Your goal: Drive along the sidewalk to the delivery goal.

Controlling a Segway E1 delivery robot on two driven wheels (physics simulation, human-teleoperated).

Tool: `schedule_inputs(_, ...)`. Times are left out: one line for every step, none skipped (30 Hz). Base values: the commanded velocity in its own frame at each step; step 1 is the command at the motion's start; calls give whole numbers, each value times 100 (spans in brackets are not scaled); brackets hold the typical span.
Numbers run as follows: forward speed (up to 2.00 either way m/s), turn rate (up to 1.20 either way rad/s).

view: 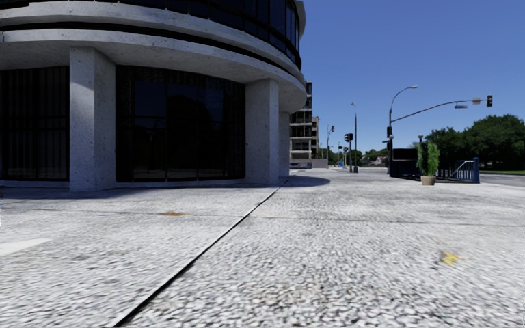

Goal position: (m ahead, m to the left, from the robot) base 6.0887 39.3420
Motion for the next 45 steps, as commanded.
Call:
schedule_inputs(190, 94)
schedule_inputs(190, 102)
schedule_inputs(190, 106)
schedule_inputs(190, 111)
schedule_inputs(190, 111)
schedule_inputs(190, 114)
schedule_inputs(190, 116)
schedule_inputs(190, 116)
schedule_inputs(190, 117)
schedule_inputs(190, 117)
schedule_inputs(190, 117)
schedule_inputs(190, 117)
schedule_inputs(190, 117)
schedule_inputs(190, 117)
schedule_inputs(190, 117)
schedule_inputs(190, 117)
schedule_inputs(190, 117)
schedule_inputs(190, 117)
schedule_inputs(190, 117)
schedule_inputs(190, 117)
schedule_inputs(190, 117)
schedule_inputs(190, 117)
schedule_inputs(190, 117)
schedule_inputs(190, 117)
schedule_inputs(190, 117)
schedule_inputs(190, 117)
schedule_inputs(190, 117)
schedule_inputs(190, 117)
schedule_inputs(190, 117)
schedule_inputs(190, 117)
schedule_inputs(190, 117)
schedule_inputs(190, 117)
schedule_inputs(190, 117)
schedule_inputs(190, 117)
schedule_inputs(190, 117)
schedule_inputs(190, 117)
schedule_inputs(190, 117)
schedule_inputs(190, 109)
schedule_inputs(190, 77)
schedule_inputs(190, 77)
schedule_inputs(190, 59)
schedule_inputs(190, 46)
schedule_inputs(190, 0)
schedule_inputs(190, 0)
schedule_inputs(190, 0)
